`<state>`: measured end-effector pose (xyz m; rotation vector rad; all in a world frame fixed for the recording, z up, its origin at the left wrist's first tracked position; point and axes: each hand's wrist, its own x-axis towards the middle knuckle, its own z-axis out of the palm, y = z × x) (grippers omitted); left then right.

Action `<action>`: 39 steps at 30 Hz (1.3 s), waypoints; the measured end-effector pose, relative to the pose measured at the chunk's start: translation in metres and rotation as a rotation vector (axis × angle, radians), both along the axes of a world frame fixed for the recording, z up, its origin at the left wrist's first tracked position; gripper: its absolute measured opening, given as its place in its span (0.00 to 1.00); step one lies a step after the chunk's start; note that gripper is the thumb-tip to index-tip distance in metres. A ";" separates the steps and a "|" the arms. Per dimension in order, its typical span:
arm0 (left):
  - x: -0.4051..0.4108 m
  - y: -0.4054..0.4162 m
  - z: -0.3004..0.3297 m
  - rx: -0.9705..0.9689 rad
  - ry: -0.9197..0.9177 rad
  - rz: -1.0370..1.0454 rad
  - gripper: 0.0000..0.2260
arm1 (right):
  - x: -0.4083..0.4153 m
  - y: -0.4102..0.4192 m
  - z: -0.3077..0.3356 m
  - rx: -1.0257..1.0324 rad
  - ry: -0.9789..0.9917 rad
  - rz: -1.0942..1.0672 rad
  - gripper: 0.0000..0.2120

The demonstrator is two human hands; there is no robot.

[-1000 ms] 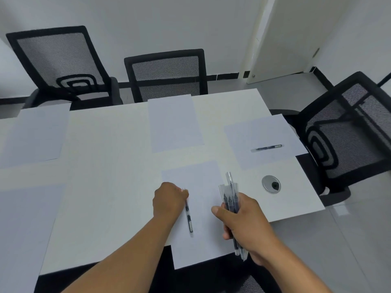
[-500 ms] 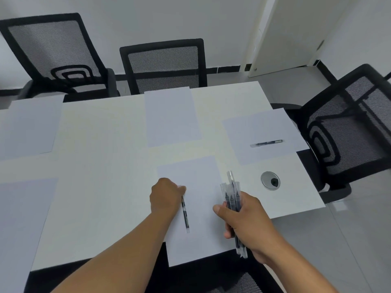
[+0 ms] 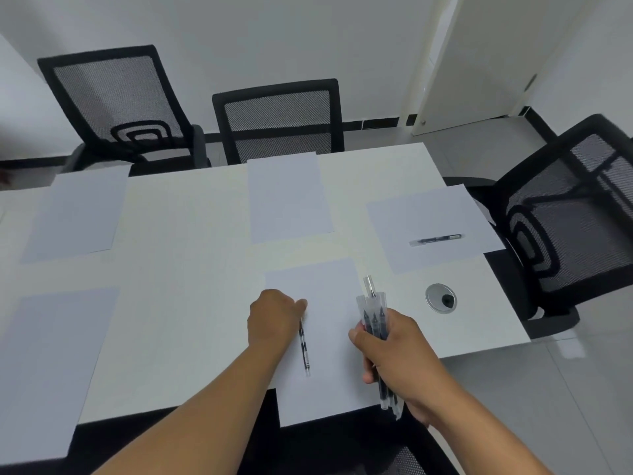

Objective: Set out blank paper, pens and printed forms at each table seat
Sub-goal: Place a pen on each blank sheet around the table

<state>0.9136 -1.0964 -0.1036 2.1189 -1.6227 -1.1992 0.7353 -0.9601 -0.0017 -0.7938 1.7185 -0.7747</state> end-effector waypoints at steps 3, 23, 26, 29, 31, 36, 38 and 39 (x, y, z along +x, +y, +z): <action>0.002 0.004 0.020 -0.032 0.051 0.003 0.17 | 0.004 0.000 0.012 -0.007 0.003 0.030 0.09; 0.083 0.070 0.257 -0.469 -0.034 0.134 0.20 | 0.079 0.003 0.157 -0.281 -0.171 0.225 0.05; 0.106 0.098 0.289 -0.512 -0.078 0.196 0.17 | 0.099 0.008 0.180 -0.325 -0.171 0.290 0.06; 0.132 0.126 0.311 -0.537 -0.116 0.247 0.13 | 0.120 0.013 0.196 -0.372 -0.165 0.346 0.07; 0.154 0.149 0.325 -0.550 -0.133 0.294 0.11 | 0.140 0.022 0.207 -0.409 -0.156 0.388 0.07; 0.204 0.203 0.355 -0.583 -0.177 0.392 0.09 | 0.191 0.045 0.233 -0.447 -0.205 0.501 0.08; 0.226 0.224 0.368 -0.600 -0.194 0.441 0.08 | 0.214 0.055 0.244 -0.470 -0.208 0.559 0.08; 0.237 0.234 0.373 -0.608 -0.203 0.458 0.08 | 0.225 0.061 0.249 -0.481 -0.212 0.582 0.08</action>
